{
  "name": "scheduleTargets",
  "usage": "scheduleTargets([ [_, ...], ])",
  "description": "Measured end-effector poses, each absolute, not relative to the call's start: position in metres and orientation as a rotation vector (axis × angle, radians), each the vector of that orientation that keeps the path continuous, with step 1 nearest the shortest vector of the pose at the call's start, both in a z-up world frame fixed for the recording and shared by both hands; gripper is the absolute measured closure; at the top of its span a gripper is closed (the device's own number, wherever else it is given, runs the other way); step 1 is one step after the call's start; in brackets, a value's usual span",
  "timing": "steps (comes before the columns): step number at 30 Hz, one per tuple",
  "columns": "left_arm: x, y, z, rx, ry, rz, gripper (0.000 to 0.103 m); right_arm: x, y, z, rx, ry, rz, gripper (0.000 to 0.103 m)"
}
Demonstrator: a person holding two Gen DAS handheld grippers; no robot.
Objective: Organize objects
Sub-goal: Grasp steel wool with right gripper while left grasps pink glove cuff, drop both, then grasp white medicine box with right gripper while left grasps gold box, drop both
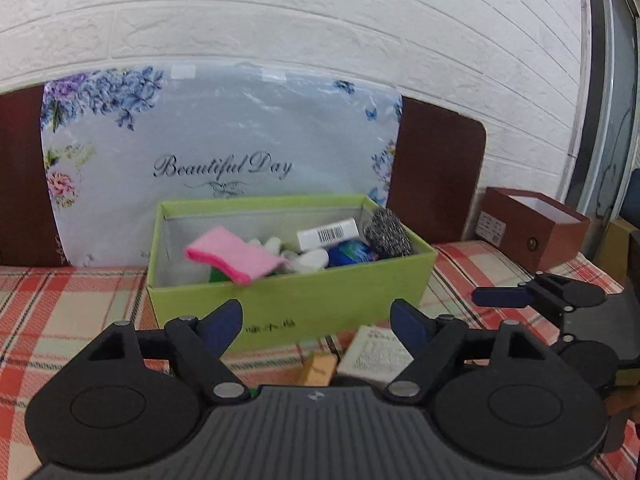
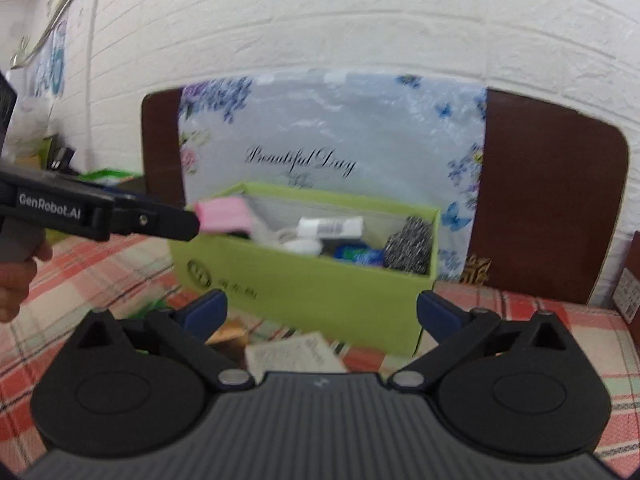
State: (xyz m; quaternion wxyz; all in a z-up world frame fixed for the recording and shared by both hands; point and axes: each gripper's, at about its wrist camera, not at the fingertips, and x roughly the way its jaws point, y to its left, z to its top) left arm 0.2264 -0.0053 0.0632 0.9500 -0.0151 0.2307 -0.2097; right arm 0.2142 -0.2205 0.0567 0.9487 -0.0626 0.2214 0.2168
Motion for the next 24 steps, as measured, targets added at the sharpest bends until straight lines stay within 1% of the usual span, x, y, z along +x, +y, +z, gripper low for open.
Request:
scheduleTargets([
  [3,0.22,-0.008,0.049,-0.029,0.511,-0.441,0.021,0.209,-0.214,0.036,-0.184,0.528,0.447,0.0],
  [5,0.219,-0.01,0.043,-0.024,0.538,-0.456,0.028,0.208,-0.213,0.026,-0.171,0.554,0.454,0.0],
  [7,0.219,-0.014,0.038,0.01,0.55,-0.467,0.03,0.21,-0.212,0.02,-0.166,0.582,0.458,0.0],
  [8,0.221,-0.016,0.035,0.035,0.553,-0.465,0.034,0.211,-0.212,0.016,-0.168,0.585,0.452,0.0],
  [9,0.223,-0.019,0.031,0.057,0.562,-0.464,0.037,0.212,-0.213,0.014,-0.167,0.594,0.45,0.01],
  [10,0.226,-0.02,0.026,0.067,0.579,-0.463,0.047,0.212,-0.215,0.012,-0.16,0.613,0.443,0.032],
  [11,0.23,-0.02,0.022,0.068,0.599,-0.464,0.056,0.212,-0.217,0.011,-0.15,0.635,0.432,0.032],
  [12,0.234,-0.021,0.017,0.066,0.627,-0.466,0.058,0.206,-0.221,0.012,-0.129,0.644,0.421,0.032],
  [15,0.237,-0.025,0.011,0.116,0.598,-0.422,0.059,0.18,-0.226,0.02,-0.129,0.653,0.38,0.033],
  [16,0.239,-0.026,0.008,0.121,0.608,-0.411,0.056,0.17,-0.228,0.022,-0.117,0.667,0.385,0.035],
  [18,0.246,-0.026,0.003,0.103,0.642,-0.401,0.056,0.151,-0.235,0.025,-0.07,0.728,0.442,0.036],
  [19,0.25,-0.027,-0.001,0.095,0.668,-0.399,0.062,0.142,-0.236,0.025,-0.068,0.756,0.464,0.036],
  [20,0.253,-0.027,-0.005,0.084,0.694,-0.396,0.078,0.136,-0.236,0.024,-0.08,0.766,0.476,0.036],
  [22,0.249,-0.025,-0.009,0.073,0.702,-0.392,0.078,0.129,-0.233,0.024,-0.113,0.758,0.478,0.029],
  [24,0.236,-0.025,-0.006,0.09,0.715,-0.414,0.079,0.13,-0.231,0.023,-0.122,0.742,0.464,0.025],
])
